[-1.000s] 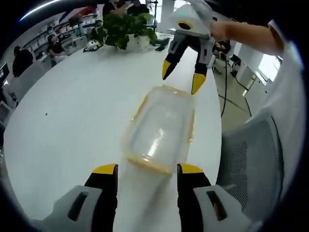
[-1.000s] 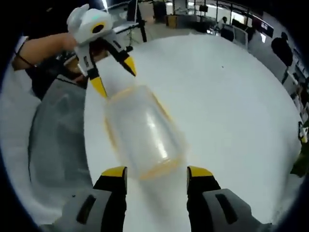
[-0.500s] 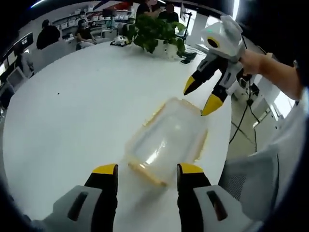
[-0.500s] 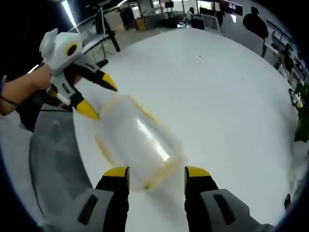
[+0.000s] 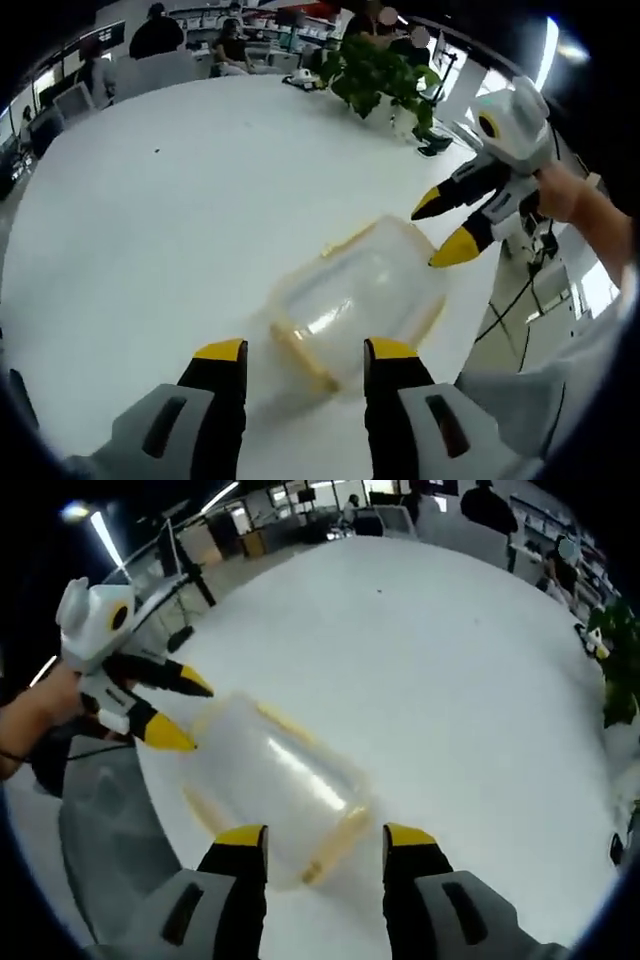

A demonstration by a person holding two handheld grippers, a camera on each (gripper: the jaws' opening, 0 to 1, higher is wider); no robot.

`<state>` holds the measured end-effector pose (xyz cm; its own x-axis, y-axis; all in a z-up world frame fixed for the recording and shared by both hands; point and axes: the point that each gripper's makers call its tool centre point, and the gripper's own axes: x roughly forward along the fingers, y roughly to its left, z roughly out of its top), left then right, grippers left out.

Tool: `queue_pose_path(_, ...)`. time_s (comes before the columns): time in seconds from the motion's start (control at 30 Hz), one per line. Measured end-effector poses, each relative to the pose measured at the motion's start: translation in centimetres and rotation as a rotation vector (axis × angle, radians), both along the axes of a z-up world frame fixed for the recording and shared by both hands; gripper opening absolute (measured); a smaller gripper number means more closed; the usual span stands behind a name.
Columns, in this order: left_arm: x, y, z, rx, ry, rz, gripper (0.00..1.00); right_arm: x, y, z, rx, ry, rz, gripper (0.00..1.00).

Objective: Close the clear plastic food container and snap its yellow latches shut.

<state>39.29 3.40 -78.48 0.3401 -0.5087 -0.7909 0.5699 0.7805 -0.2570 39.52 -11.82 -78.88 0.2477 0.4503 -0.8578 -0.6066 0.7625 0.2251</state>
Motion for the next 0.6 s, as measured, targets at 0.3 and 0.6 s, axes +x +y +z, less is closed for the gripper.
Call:
queue_pose_path(0.3, -0.6, -0.1, -0.9, -0.03, 0.083, 0.105, 0.44, -0.2, 0.3, -0.5, 0.054, 0.06, -0.108, 0.44)
queue_pose_path(0.6, -0.6, -0.4, -1.1, -0.067, 0.129, 0.167, 0.43, -0.3, 0.3, -0.8, 0.085, 0.097, -0.161, 0.41)
